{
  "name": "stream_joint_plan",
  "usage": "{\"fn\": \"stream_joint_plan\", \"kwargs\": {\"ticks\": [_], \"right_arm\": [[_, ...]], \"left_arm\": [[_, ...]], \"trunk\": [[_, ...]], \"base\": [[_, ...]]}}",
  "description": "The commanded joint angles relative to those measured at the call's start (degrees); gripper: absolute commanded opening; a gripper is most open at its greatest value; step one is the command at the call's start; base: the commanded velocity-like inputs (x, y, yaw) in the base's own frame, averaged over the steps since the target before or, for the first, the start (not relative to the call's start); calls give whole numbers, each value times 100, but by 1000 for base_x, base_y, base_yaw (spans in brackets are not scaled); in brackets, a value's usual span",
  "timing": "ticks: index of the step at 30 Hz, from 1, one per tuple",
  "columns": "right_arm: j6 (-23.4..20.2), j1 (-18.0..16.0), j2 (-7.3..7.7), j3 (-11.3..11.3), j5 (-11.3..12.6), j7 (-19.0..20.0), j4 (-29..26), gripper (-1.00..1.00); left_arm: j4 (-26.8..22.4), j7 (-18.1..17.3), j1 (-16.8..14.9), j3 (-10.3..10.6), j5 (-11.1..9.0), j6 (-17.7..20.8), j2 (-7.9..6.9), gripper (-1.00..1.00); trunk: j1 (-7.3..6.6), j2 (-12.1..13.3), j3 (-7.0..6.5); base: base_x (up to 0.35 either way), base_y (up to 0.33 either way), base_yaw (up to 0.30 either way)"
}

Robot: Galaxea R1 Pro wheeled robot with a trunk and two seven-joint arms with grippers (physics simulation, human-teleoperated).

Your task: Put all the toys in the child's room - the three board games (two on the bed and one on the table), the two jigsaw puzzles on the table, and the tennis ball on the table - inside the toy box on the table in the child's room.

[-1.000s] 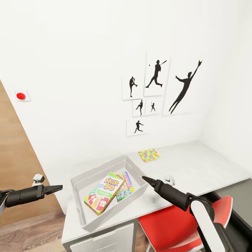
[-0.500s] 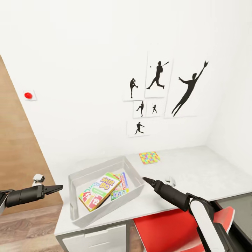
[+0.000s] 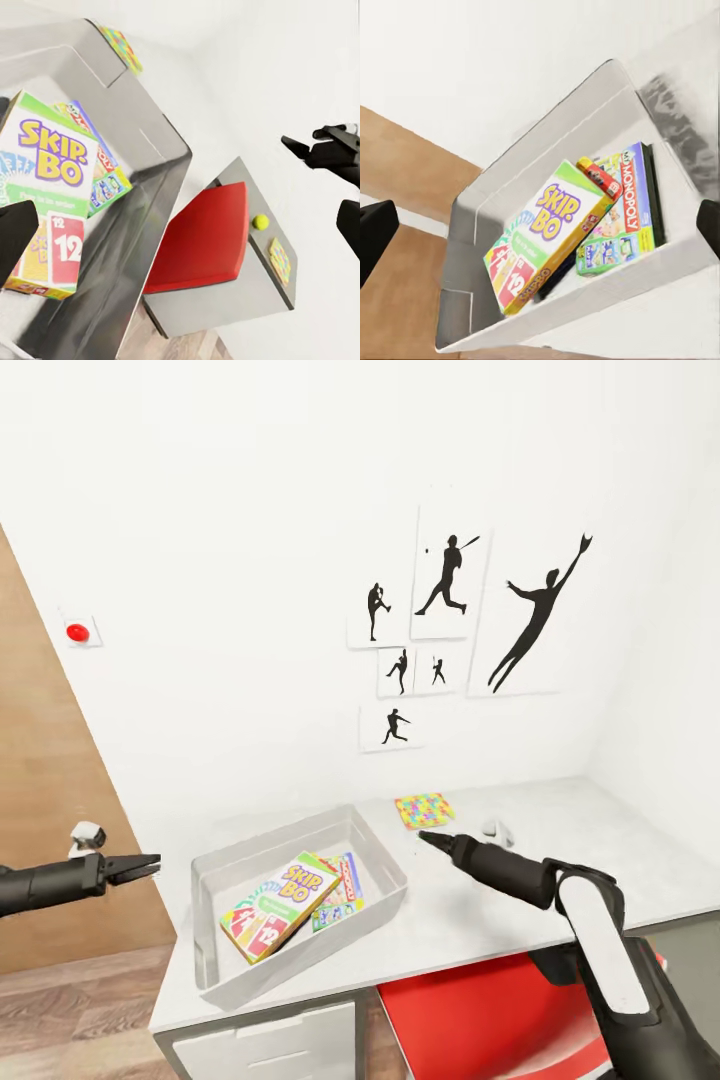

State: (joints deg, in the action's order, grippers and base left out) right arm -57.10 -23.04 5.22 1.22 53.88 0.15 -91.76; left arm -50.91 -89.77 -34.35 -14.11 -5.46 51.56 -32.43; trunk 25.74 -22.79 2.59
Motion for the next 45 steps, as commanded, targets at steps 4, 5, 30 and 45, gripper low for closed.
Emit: {"fn": "stream_joint_plan", "kwargs": {"ticks": [4,5,30,45], "right_arm": [[-241,-905,63,53,22,-350,257,100],[-255,-1028,65,55,26,-403,336,100],[-290,-2735,128,-14,62,-674,1677,100],[-290,-2685,121,-17,19,-679,1679,100]], "left_arm": [[-771,-23,-59,-60,10,505,-91,100],[-833,-23,-81,-75,12,563,-105,100],[-1150,-23,-792,-169,-21,804,-94,100],[-1161,-23,-792,-170,-21,803,-62,100]], "trunk": [[4,-13,15],[4,-13,15],[4,-13,15],[4,-13,15]], "base": [[0,0,0],[0,0,0],[0,-17,0],[42,-188,0]]}}
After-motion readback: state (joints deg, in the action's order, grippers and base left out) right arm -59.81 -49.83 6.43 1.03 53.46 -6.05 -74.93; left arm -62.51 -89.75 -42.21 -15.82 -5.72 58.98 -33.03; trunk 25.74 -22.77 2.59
